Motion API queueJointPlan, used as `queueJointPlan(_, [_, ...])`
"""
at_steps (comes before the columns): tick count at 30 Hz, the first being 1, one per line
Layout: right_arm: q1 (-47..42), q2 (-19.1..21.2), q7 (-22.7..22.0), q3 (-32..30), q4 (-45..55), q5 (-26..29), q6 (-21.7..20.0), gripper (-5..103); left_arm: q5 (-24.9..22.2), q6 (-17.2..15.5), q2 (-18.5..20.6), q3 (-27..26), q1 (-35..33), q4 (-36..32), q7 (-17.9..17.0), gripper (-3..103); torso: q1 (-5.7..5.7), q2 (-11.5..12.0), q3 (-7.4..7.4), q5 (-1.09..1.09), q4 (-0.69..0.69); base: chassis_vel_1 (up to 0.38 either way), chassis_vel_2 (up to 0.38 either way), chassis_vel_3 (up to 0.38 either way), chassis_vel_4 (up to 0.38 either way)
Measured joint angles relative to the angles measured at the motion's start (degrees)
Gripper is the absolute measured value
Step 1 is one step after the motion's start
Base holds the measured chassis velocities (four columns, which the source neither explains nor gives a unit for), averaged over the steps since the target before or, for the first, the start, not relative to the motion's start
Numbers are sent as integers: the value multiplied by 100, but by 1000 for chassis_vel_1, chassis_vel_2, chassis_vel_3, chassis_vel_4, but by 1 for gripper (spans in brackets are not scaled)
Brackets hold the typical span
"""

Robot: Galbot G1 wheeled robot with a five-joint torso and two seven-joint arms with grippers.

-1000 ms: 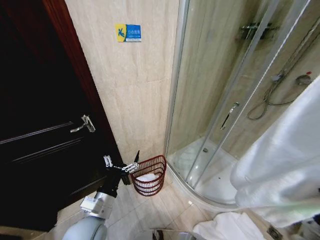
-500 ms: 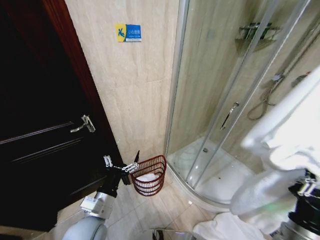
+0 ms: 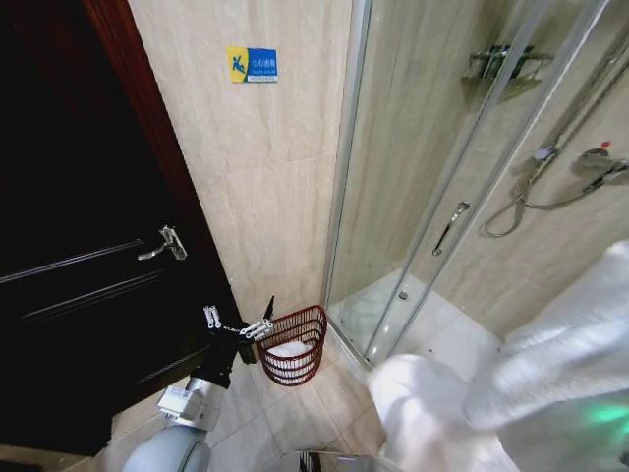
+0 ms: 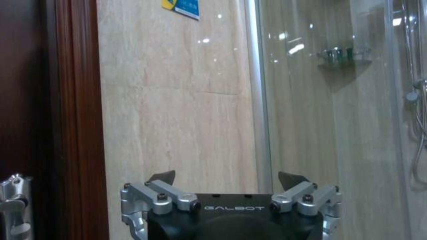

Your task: Discard the used towel into the hamper.

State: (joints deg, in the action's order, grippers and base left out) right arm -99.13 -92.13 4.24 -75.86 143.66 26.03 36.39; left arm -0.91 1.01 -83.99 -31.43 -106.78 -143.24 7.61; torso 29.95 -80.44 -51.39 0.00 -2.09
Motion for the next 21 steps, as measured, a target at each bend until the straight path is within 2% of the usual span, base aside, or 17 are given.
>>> queueJointPlan(6, [107, 66, -3, 36, 1, 113, -101, 11, 0, 0, 0, 0, 0, 0, 0, 100, 0, 0, 0, 0, -1, 0, 0, 0, 0])
queueJointPlan(9, [69, 161, 116, 163, -7, 558, -314, 11, 0, 0, 0, 0, 0, 0, 0, 100, 0, 0, 0, -1, 0, 0, 0, 0, 0])
queueJointPlan(11, [67, 183, 135, 170, -9, 623, -357, 11, 0, 0, 0, 0, 0, 0, 0, 100, 0, 0, 0, 0, 0, 0, 0, 0, 0])
queueJointPlan(13, [120, 364, 279, 264, -17, 934, -703, 11, 0, 0, 0, 0, 0, 0, 0, 100, 0, 0, 0, 0, 0, 0, 0, 0, 0])
queueJointPlan(17, [169, 444, 405, 356, -21, 1002, -899, 11, 0, 0, 0, 0, 0, 0, 0, 100, 0, 0, 0, 0, 0, 0, 0, 0, 0])
queueJointPlan(20, [214, 593, 941, 480, -28, 1167, -1227, 11, 0, 0, 0, 0, 0, 0, 0, 100, 1, 1, 0, 0, 0, 0, 0, 0, 0])
queueJointPlan(21, [214, 593, 941, 480, -28, 1167, -1227, 11, 0, 0, 0, 0, 0, 0, 0, 100, 1, 1, 0, 0, 0, 0, 0, 0, 0])
